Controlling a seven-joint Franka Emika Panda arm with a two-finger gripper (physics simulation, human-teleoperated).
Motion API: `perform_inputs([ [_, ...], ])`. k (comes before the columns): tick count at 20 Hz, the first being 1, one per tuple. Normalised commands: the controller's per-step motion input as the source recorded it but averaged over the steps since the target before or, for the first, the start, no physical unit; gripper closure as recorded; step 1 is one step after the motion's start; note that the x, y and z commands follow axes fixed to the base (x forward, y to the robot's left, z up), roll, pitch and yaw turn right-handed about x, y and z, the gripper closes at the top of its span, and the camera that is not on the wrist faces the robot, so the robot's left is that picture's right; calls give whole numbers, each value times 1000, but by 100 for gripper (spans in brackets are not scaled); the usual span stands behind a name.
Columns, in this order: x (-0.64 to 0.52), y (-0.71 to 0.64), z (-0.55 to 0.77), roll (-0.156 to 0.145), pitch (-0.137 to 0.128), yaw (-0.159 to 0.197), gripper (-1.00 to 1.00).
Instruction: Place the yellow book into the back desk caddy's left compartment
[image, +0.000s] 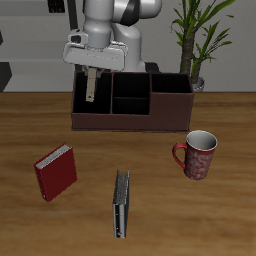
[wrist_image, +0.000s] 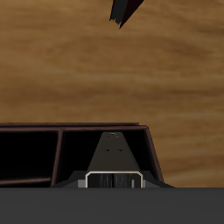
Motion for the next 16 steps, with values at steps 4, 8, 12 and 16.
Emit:
perform_inputs([
  [4,56,-33,-208,-2,26,1,100],
  [8,28,-52,-115,-9,19,-20,100],
  [12,-7,-33,-84,-6,14,-13,100],
  [16,-94,31,-136,19,17,-6,100],
])
